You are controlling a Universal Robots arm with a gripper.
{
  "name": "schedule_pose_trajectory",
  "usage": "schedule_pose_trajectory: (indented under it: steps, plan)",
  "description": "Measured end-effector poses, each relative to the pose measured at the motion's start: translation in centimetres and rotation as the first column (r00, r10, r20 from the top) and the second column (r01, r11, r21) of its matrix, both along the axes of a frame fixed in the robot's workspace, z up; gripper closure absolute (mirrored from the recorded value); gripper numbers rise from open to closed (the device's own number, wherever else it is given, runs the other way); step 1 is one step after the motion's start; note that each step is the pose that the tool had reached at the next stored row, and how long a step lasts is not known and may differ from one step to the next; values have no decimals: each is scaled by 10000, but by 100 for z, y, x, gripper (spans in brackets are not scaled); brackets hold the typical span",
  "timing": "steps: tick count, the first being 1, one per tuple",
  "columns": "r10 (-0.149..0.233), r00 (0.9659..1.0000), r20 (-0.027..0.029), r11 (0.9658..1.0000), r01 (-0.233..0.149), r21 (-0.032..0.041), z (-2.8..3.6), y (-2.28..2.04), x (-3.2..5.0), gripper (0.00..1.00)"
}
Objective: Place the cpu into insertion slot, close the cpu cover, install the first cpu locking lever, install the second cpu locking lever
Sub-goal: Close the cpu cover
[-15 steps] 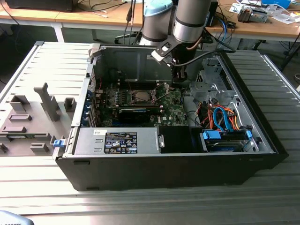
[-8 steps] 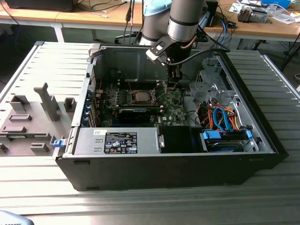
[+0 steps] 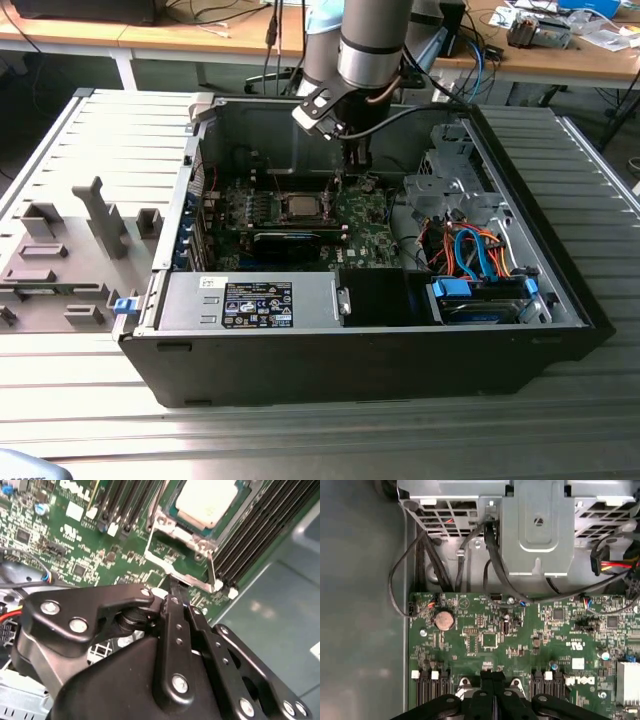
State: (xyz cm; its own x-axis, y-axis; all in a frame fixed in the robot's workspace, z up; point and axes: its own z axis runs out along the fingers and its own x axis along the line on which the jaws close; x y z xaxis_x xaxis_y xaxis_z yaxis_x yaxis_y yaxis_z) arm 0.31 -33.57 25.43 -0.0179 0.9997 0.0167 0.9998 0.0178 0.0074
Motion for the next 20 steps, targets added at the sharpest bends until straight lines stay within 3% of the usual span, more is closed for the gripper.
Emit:
schedule_pose_trajectory:
  steps: [8, 11, 13, 15, 18, 20]
  plan:
    - [-1, 10000, 97, 10000, 0, 24, 2, 0, -288, 89]
    - [-1, 9999, 108, 10000, 1, 39, -4, 0, -398, 89]
    - [-1, 9999, 106, 10000, 1, 61, -41, 0, -521, 89]
    - [0, 10000, 89, 10000, 0, 63, -81, 0, -565, 89]
    - [1, 10000, -45, 10000, -1, 63, -128, -1, -588, 89]
    - [-2, 10000, -94, 10000, 3, 62, -160, -1, -605, 89]
